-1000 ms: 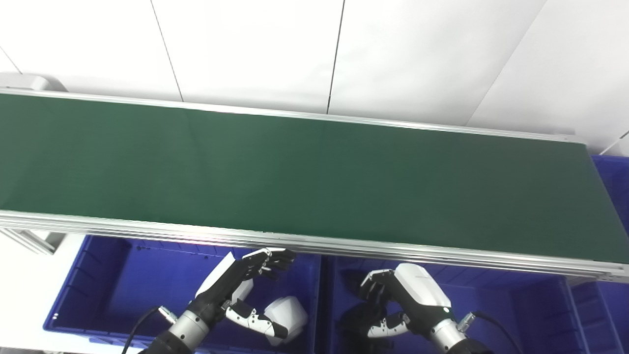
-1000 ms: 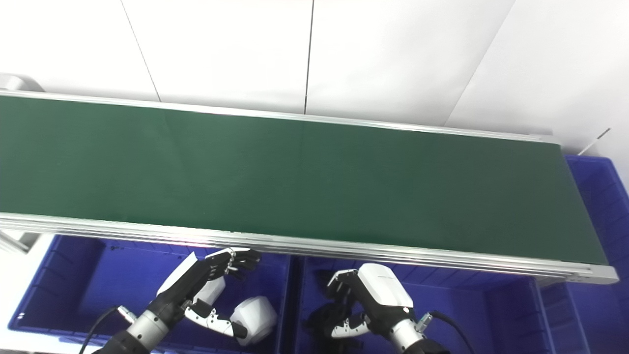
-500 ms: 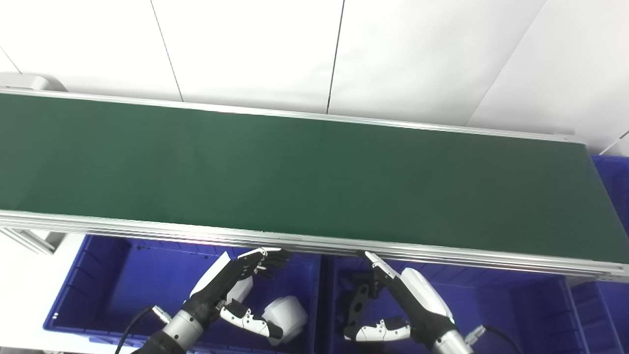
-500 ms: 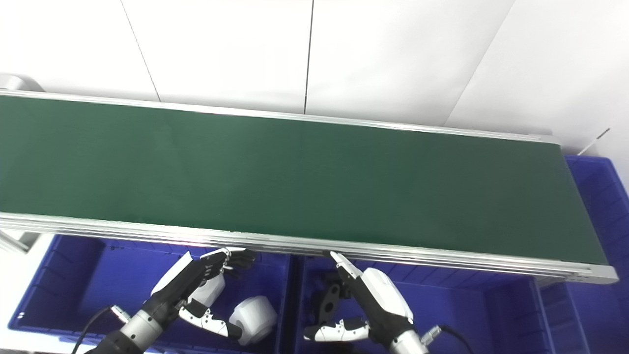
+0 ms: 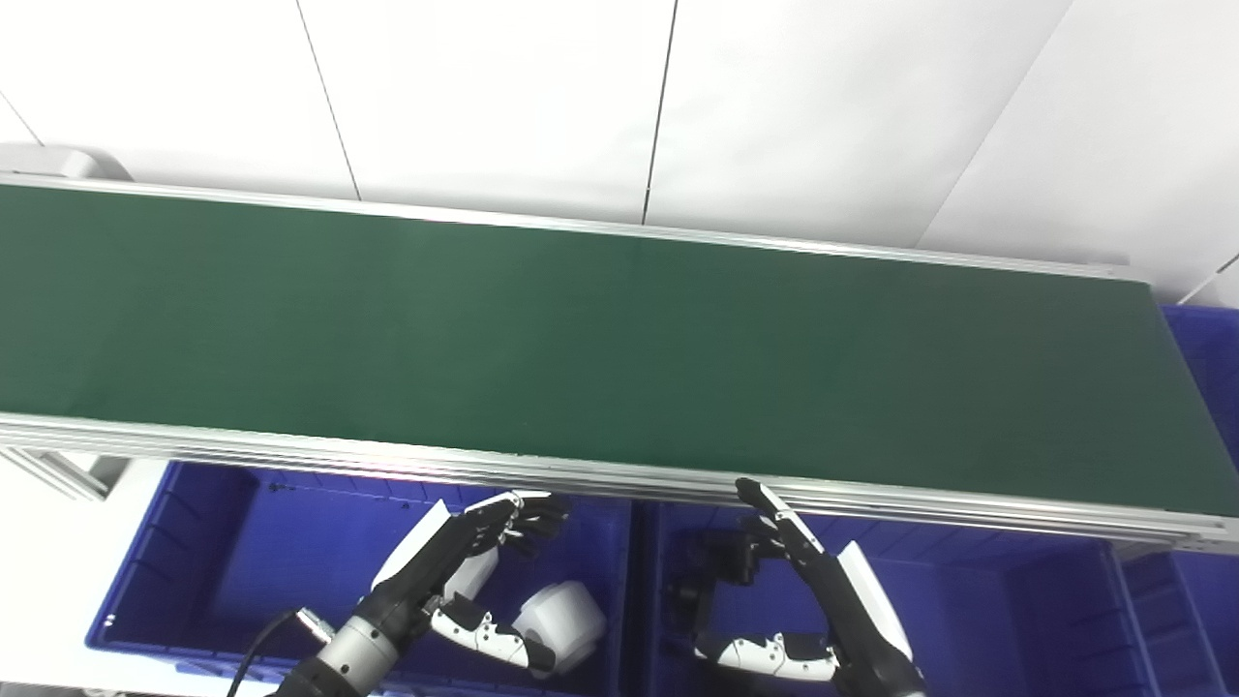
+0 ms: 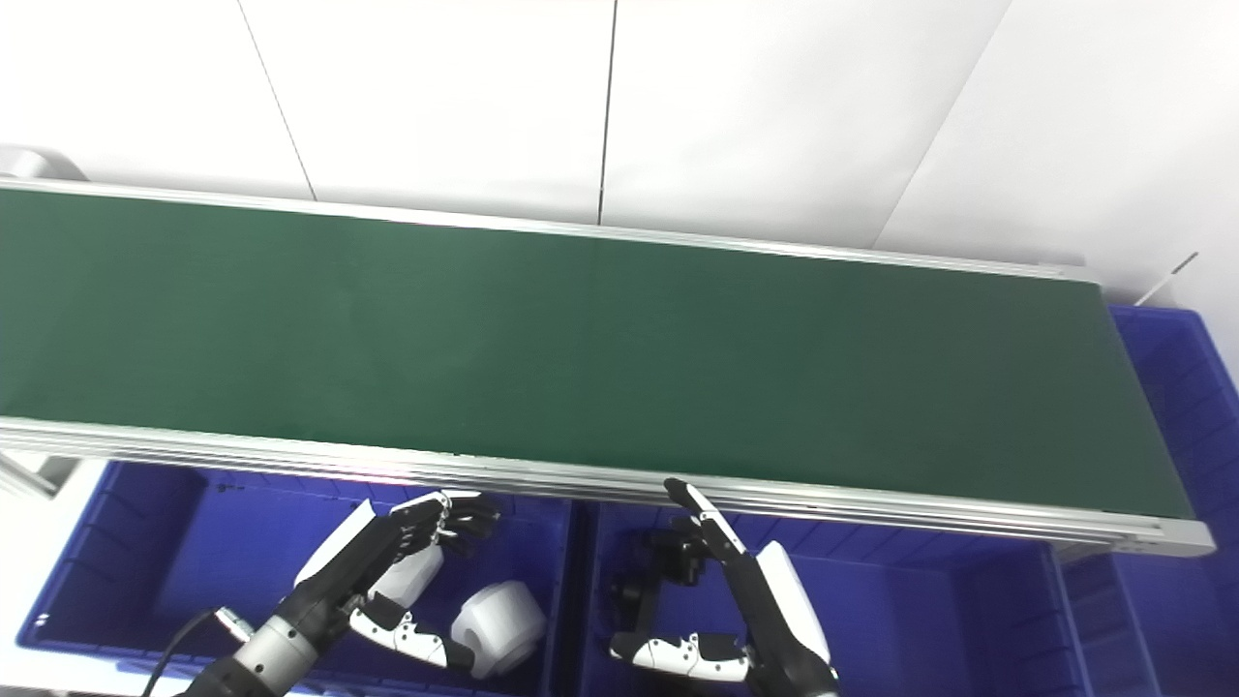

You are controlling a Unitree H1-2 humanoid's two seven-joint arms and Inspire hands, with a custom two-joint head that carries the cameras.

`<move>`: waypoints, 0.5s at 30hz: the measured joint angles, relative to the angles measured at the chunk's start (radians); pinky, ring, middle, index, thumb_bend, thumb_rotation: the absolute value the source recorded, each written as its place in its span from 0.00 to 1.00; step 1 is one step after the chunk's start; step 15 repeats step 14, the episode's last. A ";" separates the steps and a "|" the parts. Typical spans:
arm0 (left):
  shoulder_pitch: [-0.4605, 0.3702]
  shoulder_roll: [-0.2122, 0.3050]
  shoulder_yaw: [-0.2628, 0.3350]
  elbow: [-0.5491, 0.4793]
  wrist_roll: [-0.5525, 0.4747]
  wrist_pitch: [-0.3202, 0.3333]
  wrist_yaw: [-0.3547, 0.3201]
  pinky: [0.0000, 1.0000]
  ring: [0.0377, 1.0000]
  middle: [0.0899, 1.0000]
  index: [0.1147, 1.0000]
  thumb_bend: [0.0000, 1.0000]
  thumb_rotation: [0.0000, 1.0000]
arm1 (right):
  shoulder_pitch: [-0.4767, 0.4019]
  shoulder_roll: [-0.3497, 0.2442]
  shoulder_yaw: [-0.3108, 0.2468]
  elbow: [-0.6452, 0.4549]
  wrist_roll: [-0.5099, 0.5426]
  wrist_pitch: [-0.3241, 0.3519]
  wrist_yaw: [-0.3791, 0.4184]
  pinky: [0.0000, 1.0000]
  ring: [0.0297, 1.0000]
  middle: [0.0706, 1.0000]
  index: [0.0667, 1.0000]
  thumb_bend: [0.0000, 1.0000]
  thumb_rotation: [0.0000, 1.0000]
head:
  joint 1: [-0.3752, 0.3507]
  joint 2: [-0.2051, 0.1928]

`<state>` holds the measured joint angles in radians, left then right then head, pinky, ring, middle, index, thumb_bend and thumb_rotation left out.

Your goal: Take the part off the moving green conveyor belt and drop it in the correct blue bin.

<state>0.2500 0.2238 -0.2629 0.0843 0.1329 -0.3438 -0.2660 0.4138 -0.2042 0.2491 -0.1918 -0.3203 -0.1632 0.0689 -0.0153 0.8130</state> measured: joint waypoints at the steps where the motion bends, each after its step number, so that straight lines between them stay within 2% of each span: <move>1: 0.001 0.000 0.001 0.000 -0.004 0.000 0.000 0.65 0.73 0.76 0.74 0.89 0.12 | -0.001 0.000 -0.002 0.008 0.007 0.000 0.000 0.77 0.84 0.90 0.92 0.83 0.32 | 0.002 0.000; 10: 0.004 -0.008 0.003 0.000 -0.019 -0.002 0.000 0.65 0.75 0.78 0.75 0.89 0.11 | -0.021 -0.003 -0.020 0.067 0.107 -0.008 0.027 0.77 0.82 0.87 0.89 0.88 0.25 | 0.014 -0.003; 15: 0.004 -0.015 0.004 0.005 -0.019 -0.013 0.000 0.65 0.76 0.79 0.76 0.89 0.11 | -0.030 -0.002 -0.032 0.091 0.150 -0.017 0.034 0.77 0.81 0.86 0.87 0.91 0.25 | 0.012 -0.008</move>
